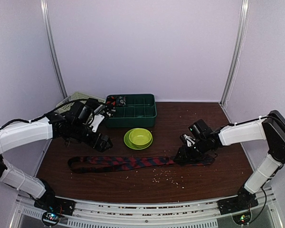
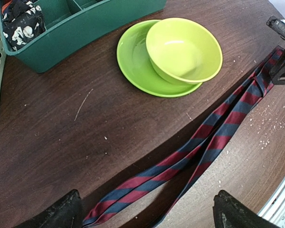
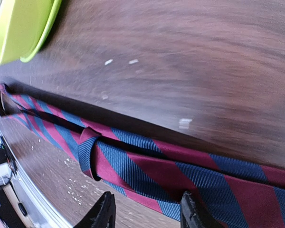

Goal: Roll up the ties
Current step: Move the tie to the center of the board.

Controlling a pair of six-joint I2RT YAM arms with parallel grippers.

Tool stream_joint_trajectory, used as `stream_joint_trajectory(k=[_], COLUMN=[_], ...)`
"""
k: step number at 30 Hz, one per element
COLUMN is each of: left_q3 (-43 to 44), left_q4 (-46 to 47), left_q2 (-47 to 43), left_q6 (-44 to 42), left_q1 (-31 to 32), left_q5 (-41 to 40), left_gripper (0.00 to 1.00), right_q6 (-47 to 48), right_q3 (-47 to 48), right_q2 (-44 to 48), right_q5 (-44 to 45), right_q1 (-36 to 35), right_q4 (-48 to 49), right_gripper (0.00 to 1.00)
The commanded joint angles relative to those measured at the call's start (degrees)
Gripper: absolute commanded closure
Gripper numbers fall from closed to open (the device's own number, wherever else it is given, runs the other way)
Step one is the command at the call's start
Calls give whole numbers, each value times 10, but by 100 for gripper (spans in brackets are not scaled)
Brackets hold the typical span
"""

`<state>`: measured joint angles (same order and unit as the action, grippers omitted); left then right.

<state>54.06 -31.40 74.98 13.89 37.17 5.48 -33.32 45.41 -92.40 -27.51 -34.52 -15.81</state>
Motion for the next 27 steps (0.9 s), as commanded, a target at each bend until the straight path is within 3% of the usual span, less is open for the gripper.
stream_joint_trajectory(k=[1, 8, 15, 19, 23, 27], left_q3=[22, 33, 29, 37, 61, 46], left_q4=[21, 26, 14, -28, -97, -141], left_q2=[14, 33, 60, 78, 107, 121], left_q6=[4, -2, -81, -173, -257, -354], left_q1=[-1, -1, -1, -1, -1, 1], left_q5=[14, 17, 92, 175, 115, 132], left_gripper=[2, 2, 7, 17, 28, 32], right_q6=[2, 30, 67, 106, 138, 128], right_q3=[-55, -99, -76, -36, -4, 11], right_q2=[21, 80, 179, 193, 208, 210], right_q5=[26, 50, 77, 37, -14, -18], right_q1=[38, 121, 183, 185, 168, 128], right_q4=[-26, -103, -202, -209, -193, -158], right_gripper=[52, 51, 48, 49, 49, 48])
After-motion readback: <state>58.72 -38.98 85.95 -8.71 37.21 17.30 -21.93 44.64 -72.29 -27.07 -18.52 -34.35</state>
